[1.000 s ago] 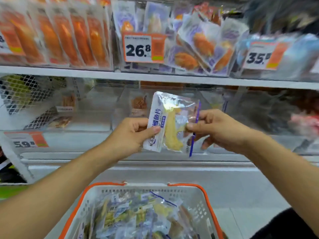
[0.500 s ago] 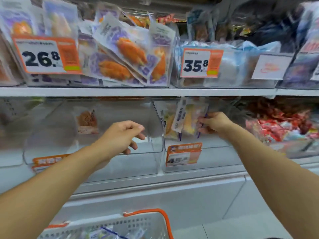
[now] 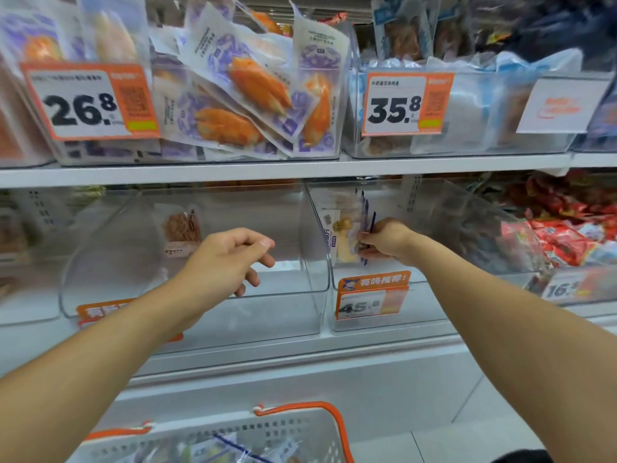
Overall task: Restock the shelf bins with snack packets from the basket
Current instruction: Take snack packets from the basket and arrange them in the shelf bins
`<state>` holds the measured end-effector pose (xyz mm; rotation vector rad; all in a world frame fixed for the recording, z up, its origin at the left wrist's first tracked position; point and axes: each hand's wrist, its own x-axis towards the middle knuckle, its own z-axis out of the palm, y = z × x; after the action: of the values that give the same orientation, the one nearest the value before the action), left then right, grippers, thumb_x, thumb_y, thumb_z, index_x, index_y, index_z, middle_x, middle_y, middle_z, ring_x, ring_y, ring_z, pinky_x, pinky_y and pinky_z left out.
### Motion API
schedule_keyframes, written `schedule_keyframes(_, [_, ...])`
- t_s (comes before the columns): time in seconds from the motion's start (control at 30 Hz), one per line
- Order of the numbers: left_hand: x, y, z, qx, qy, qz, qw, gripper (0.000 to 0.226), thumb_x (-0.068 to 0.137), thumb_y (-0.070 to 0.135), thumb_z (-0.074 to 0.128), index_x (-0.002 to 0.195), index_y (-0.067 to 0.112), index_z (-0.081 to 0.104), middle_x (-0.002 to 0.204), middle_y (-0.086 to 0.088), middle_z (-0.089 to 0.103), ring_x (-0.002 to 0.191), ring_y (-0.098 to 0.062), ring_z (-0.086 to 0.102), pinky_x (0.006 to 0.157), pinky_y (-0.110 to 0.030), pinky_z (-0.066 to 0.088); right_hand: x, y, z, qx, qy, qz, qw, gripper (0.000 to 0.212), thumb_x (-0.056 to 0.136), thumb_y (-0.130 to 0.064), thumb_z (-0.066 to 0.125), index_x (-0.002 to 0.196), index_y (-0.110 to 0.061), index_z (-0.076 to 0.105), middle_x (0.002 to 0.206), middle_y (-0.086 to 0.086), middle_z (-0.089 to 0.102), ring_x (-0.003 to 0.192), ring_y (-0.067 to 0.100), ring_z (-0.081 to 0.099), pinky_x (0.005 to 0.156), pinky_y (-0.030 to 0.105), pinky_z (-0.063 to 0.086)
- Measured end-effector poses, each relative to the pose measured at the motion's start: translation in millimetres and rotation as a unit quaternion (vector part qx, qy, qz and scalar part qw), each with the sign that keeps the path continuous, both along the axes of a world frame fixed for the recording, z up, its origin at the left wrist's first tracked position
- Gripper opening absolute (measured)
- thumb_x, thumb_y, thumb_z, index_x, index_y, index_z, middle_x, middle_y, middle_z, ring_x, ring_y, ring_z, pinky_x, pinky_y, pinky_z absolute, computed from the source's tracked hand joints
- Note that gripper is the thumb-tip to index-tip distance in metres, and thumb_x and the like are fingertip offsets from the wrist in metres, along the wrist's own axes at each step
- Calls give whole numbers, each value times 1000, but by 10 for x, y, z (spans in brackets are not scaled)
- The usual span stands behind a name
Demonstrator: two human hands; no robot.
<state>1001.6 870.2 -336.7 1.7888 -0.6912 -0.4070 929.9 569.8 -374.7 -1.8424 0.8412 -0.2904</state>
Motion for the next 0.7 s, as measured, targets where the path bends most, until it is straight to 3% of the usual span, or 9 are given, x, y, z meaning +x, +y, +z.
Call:
schedule_keyframes(0.1, [-47,65,6,1,-5,-1,1000,16,99,26,55,99,19,70,87,2,74,57,-10,56,51,-25,43,31,63,50,-15,9,-3,1000,23,90,-22,73,98,-1,66,102,18,72,92,28,72,87,42,59])
schedule_keyframes(0.23, [-72,157,31,-2,-10,1,1000,16,99,26,57,100,17,69,88,1,74,56,-9,55,49,-23,42,11,137,145,-42,3,-54,998,25,88,-15,74,88,-2,53,83,11,61,83,26,69,81,36,60])
schedule_keyframes(0.37, [-95,229,40,-3,-12,3,1000,16,99,25,57,101,14,69,86,1,72,54,-8,55,46,-21,41,-55,129,221,-65,0,-72,995,27,85,-15,77,81,-8,52,85,10,59,89,28,69,81,36,60])
schedule_keyframes(0.43, [-127,251,7,2,-8,1,1000,16,99,24,57,101,14,68,86,0,72,53,-8,55,46,-22,41,-95,128,221,-76,53,-49,994,32,77,-19,85,89,-6,58,92,12,65,87,25,71,75,33,61])
schedule_keyframes(0.5, [-164,259,-35,10,-2,-1,1000,15,99,24,57,100,14,68,87,-1,72,53,-8,55,47,-23,40,-145,139,186,-97,115,-40,988,44,73,-19,88,102,-3,59,105,14,68,90,27,71,79,36,61])
schedule_keyframes(0.63, [-206,249,-51,21,13,-8,1000,15,98,25,58,101,15,68,89,-2,73,53,-9,55,47,-23,41,-194,278,161,-122,270,10,955,51,92,-28,70,131,-1,53,130,14,57,123,33,57,99,37,48])
schedule_keyframes(0.7, [-203,245,-33,20,9,-7,1000,16,99,26,57,101,15,68,89,-1,73,54,-9,56,48,-22,42,-137,286,191,-78,296,49,951,43,95,-32,65,126,-4,56,122,15,62,112,31,61,91,38,52])
